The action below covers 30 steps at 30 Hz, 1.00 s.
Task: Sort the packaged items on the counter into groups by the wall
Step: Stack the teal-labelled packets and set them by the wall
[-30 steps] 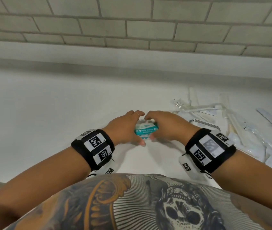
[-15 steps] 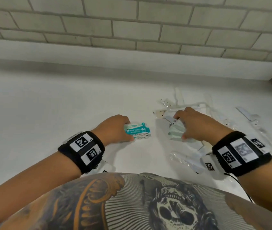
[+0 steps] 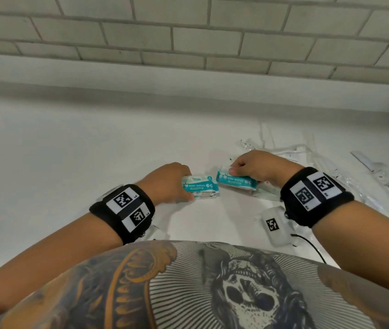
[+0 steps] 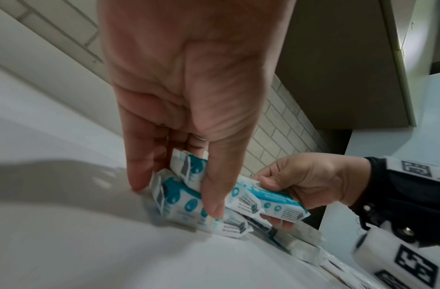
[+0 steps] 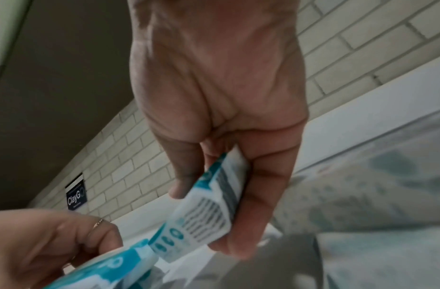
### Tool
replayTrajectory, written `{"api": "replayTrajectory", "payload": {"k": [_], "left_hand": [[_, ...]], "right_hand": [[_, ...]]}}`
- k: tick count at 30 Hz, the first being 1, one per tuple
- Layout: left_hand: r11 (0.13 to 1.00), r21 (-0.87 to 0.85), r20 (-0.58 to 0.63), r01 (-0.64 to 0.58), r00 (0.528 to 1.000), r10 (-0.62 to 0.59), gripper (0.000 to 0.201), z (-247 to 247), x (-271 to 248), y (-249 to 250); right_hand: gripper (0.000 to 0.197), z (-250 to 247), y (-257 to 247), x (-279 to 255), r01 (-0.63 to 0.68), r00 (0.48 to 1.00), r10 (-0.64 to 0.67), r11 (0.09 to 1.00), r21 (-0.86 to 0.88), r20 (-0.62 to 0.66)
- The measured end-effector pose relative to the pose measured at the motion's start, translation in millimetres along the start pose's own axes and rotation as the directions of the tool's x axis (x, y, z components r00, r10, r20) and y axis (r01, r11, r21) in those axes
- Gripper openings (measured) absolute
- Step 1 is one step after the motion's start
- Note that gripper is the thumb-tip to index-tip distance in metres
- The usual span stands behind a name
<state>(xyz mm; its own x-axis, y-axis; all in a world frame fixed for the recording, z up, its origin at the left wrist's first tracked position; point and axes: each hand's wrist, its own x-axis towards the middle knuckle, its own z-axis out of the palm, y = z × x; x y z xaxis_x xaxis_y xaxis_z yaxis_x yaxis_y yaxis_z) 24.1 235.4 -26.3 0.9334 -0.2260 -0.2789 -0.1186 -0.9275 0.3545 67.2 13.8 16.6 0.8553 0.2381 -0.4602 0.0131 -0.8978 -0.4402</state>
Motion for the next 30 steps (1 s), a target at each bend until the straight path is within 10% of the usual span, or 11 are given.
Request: {"api": "replayTrajectory", "payload": {"k": [12, 18, 22, 30], "left_hand": [[1.000, 0.010, 0.029, 0.002, 1.000, -0.002, 0.046, -2.5, -1.6, 0.7], [0.950, -0.310, 0.024, 0.045, 0.999, -0.040, 0.110, -3.3, -7.1, -5.0], [0.894, -0.448, -0.022, 0.015, 0.999, -0.028, 0.122, -2.2, -10.7, -5.9], [0.953, -0.302, -0.105, -0.006, 0.994, -0.027, 0.043, 1.0, -12.6, -3.4]], "right_hand": [[0.050, 25.3, 1.9, 7.3, 0.077, 0.995, -0.099, 0.843, -0.532, -0.011], [0.041, 1.6, -22.7, 5.0, 0.175, 0.939, -0.274, 0.902, -0.394, -0.209], [0.049, 17.6, -49.9, -0.7, 0.339, 0.917, -0.394, 0.846, -0.411, -0.056], [0.072, -10.8, -17.1, -14.3, 0.268, 0.944, -0.283, 0.958, -0.106, -0.172]]}}
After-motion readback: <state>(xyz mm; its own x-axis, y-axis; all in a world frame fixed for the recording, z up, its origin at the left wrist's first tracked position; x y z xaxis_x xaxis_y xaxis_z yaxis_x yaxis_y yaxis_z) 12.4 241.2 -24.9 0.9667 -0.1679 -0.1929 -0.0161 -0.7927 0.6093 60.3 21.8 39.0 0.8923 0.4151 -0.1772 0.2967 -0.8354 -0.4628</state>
